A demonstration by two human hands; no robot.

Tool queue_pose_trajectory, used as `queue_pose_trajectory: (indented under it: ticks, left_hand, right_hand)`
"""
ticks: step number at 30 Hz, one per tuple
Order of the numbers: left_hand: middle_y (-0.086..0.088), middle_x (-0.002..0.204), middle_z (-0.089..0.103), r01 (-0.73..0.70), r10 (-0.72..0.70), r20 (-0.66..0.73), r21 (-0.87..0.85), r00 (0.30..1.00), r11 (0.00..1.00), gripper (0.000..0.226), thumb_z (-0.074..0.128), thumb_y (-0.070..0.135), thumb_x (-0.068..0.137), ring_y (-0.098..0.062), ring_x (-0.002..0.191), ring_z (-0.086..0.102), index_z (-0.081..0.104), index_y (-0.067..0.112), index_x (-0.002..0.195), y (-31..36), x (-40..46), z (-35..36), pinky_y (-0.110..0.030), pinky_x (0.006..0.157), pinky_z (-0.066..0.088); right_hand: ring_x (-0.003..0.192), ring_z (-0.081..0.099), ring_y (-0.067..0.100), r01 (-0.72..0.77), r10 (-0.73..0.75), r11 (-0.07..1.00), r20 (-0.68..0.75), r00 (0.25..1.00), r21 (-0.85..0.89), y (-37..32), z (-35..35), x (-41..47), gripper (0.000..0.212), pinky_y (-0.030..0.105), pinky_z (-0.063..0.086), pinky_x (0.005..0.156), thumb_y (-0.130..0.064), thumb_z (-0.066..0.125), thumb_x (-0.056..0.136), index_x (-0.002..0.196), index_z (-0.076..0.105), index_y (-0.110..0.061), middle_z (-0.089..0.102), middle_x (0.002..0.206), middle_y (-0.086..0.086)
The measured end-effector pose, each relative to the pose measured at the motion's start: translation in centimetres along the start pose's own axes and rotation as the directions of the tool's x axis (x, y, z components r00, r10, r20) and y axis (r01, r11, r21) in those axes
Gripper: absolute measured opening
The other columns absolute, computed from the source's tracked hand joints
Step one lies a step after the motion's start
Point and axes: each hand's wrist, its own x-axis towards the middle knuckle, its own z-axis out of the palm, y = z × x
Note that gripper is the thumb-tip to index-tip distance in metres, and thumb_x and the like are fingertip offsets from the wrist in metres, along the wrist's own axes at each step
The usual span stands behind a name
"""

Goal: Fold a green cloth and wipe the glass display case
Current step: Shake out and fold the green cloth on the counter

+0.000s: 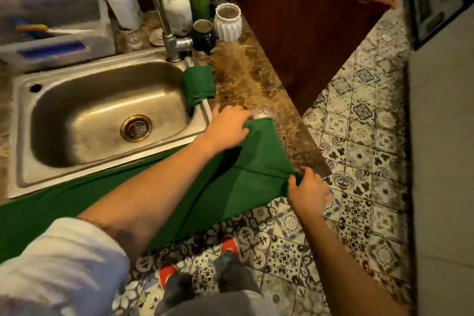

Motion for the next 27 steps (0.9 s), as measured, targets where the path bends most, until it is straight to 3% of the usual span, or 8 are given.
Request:
queue_pose_trajectory:
  ticks: [7, 14, 17, 21, 24, 27]
  left_hand:
    - [-0.003, 0.125, 0.059, -0.033, 0.034, 0.118, -0.010, 0.992, 0.999, 0.035, 0.067, 0.027, 0.087, -0.029, 0.122, 0.050, 0.060, 0.026, 0.121, 1.6, 4.1, 2.1, -0.052, 0.104, 0.034]
    - [-0.007, 0.125, 0.056, -0.037, 0.038, 0.156, -0.008, 0.987, 0.999, 0.047, 0.065, 0.018, 0.088, -0.033, 0.121, 0.048, 0.053, 0.025, 0.132, 3.4, 7.1, 4.2, -0.052, 0.098, 0.037]
    - [-0.010, 0.124, 0.055, -0.003, 0.003, 0.200, 0.001, 0.980, 1.000, 0.049, 0.062, 0.014, 0.088, -0.035, 0.120, 0.047, 0.050, 0.025, 0.134, 3.7, 7.8, 4.9, -0.053, 0.095, 0.037]
    - [-0.010, 0.112, 0.056, 0.003, -0.009, 0.262, 0.022, 0.965, 1.000, 0.038, 0.059, 0.009, 0.085, -0.035, 0.112, 0.050, 0.055, 0.022, 0.119, 3.7, 7.9, 5.3, -0.052, 0.089, 0.034]
    - [-0.006, 0.096, 0.056, 0.008, -0.019, 0.257, 0.044, 0.966, 0.999, 0.018, 0.058, 0.008, 0.084, -0.033, 0.104, 0.053, 0.054, 0.018, 0.098, 3.9, 7.7, 5.3, -0.050, 0.088, 0.030]
    - [-0.003, 0.090, 0.056, 0.014, -0.031, 0.257, 0.068, 0.966, 0.998, 0.010, 0.059, 0.009, 0.084, -0.030, 0.100, 0.053, 0.057, 0.017, 0.090, 3.7, 7.5, 4.7, -0.053, 0.094, 0.029]
  right_hand:
    - [0.126, 0.048, 0.034, -0.056, 0.059, 0.997, 0.067, 0.996, -0.043, 1.9, 0.4, 1.6, 0.047, 0.055, 0.031, 0.107, -0.046, 0.047, 0.097, 0.135, 0.047, -0.017, 0.053, 0.135, 0.011]
    - [0.114, 0.056, 0.029, -0.040, 0.038, 0.998, 0.049, 0.998, 0.038, 2.5, 0.3, 2.1, 0.035, 0.046, 0.033, 0.097, -0.039, 0.053, 0.096, 0.123, 0.050, -0.018, 0.061, 0.122, 0.008]
    - [0.105, 0.061, 0.027, -0.059, 0.054, 0.996, 0.077, 0.996, 0.068, 2.7, 0.5, 2.4, 0.028, 0.044, 0.033, 0.094, -0.039, 0.055, 0.096, 0.116, 0.051, -0.019, 0.067, 0.108, 0.004]
    - [0.094, 0.064, 0.025, -0.078, 0.062, 0.988, 0.122, 0.991, 0.132, 2.9, 0.6, 2.9, 0.019, 0.040, 0.042, 0.092, -0.037, 0.057, 0.095, 0.099, 0.059, -0.019, 0.065, 0.089, -0.001]
    - [0.092, 0.064, 0.027, -0.020, -0.008, 0.987, 0.170, 0.985, 0.160, 3.1, 0.5, 3.1, 0.018, 0.039, 0.052, 0.086, -0.031, 0.054, 0.098, 0.098, 0.058, -0.013, 0.066, 0.099, 0.007]
    - [0.090, 0.061, 0.028, 0.006, -0.048, 0.972, 0.176, 0.983, 0.234, 3.3, 0.4, 2.9, 0.012, 0.038, 0.051, 0.081, -0.026, 0.052, 0.098, 0.093, 0.051, -0.015, 0.062, 0.098, 0.008]
